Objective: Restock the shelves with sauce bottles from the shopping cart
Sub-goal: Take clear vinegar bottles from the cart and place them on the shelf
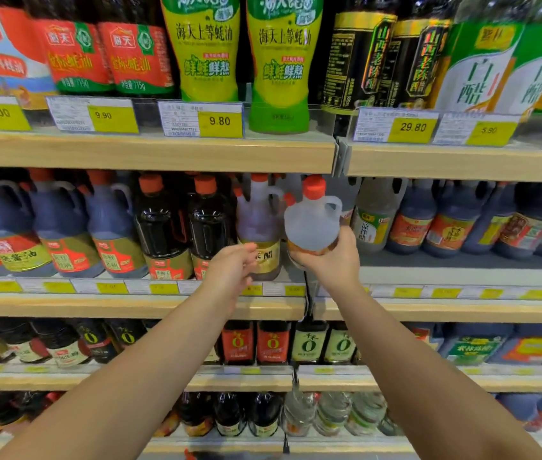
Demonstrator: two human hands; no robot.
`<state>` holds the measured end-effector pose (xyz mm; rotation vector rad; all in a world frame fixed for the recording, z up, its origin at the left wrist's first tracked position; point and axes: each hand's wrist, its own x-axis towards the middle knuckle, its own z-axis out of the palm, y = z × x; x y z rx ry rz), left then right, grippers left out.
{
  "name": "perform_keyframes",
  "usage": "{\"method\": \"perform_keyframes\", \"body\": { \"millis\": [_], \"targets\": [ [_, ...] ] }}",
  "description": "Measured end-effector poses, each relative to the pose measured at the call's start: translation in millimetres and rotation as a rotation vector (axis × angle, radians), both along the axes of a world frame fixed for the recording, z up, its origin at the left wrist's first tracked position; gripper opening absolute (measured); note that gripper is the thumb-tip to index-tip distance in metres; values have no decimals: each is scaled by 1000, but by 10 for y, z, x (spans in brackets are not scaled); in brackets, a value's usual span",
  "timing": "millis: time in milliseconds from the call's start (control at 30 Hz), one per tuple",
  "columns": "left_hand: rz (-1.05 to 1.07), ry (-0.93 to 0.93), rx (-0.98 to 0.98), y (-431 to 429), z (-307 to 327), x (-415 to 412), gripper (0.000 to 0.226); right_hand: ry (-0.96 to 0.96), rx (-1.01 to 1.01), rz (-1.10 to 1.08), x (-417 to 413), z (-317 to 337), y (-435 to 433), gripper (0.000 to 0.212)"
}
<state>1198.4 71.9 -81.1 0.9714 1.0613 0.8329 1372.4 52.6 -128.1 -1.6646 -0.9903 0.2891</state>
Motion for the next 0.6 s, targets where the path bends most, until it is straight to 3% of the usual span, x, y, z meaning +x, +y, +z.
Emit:
{"method": "perform_keyframes", "body": {
  "millis": [167, 467, 533, 600],
  "targets": [
    [15, 56, 124, 141, -62, -7, 26, 110, -118, 27, 115, -149, 90, 73],
    [-26, 248, 379, 135, -65, 148, 25, 48, -206, 52, 74, -136, 21, 80],
    [-63, 378, 500, 161, -101, 133, 34, 49, -237, 66, 57, -113, 6, 80],
    [-136, 608, 757, 199, -159, 97, 45, 45, -252, 96, 55, -103, -11, 80]
  ]
}}
